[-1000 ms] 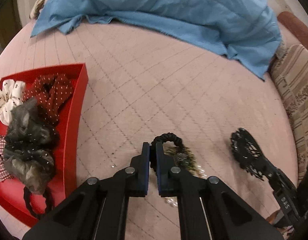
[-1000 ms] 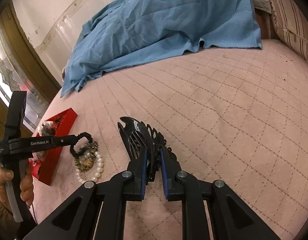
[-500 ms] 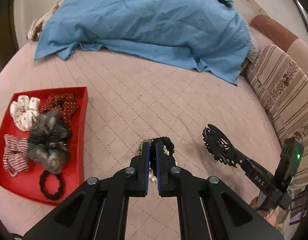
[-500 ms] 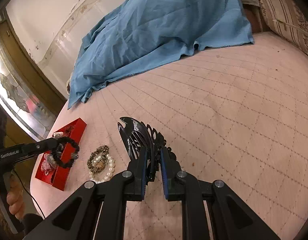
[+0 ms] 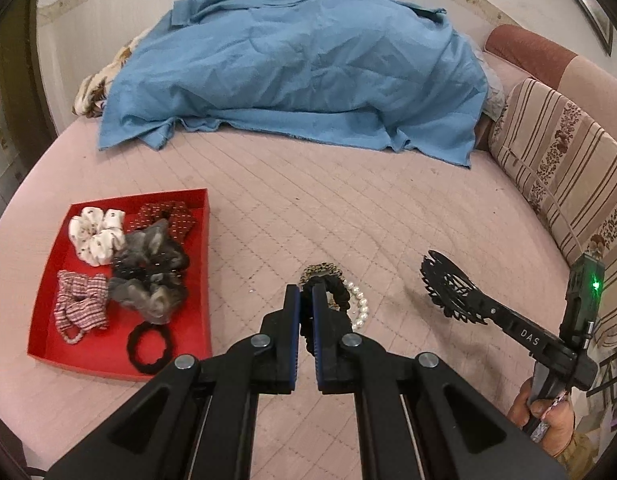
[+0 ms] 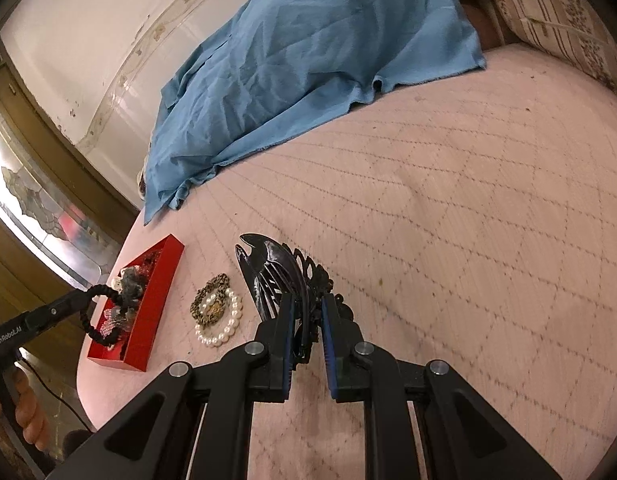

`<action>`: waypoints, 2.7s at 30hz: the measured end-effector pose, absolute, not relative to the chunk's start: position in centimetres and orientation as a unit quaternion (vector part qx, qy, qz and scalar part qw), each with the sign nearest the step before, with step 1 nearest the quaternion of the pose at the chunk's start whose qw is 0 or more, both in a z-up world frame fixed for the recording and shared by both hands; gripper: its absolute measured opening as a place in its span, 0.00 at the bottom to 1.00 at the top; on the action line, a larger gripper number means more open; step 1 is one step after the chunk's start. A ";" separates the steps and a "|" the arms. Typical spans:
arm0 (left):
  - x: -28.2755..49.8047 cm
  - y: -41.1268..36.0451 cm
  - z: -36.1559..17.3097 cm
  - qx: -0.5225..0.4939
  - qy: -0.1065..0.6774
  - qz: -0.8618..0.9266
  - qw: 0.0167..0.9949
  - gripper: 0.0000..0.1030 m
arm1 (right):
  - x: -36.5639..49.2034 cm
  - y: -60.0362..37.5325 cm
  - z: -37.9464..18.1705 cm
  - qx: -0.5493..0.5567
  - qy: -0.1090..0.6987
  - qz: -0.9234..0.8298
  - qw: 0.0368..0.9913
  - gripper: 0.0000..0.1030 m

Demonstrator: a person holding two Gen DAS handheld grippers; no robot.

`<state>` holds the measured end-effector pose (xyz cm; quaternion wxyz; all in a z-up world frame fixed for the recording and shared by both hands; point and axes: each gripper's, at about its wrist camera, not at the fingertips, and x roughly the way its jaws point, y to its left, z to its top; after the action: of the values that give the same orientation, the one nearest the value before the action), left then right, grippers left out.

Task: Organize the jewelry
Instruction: 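Grasp the black hair tie with the left tool while the right tool holds the claw clip, then lower the claw clip and hair tie into the red tray and open both tools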

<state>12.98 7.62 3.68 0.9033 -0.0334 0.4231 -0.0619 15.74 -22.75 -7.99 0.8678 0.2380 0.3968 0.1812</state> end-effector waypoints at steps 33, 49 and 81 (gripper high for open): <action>10.5 29.3 1.1 -0.149 0.394 0.060 0.905 0.06 | 14.2 -7.4 -0.4 0.122 0.402 0.283 0.862 0.13; 10.9 32.3 -2.3 -0.187 0.426 0.080 0.881 0.06 | 17.6 7.6 -1.6 0.079 0.457 0.357 0.811 0.14; 12.2 31.8 -3.8 -0.085 0.437 0.172 0.879 0.06 | 18.3 13.3 -5.4 0.026 0.498 0.364 0.787 0.15</action>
<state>12.18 31.82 -3.83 0.8788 -0.0845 0.4370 0.1718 18.28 13.30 -5.44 0.7867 0.0256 0.4982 0.3635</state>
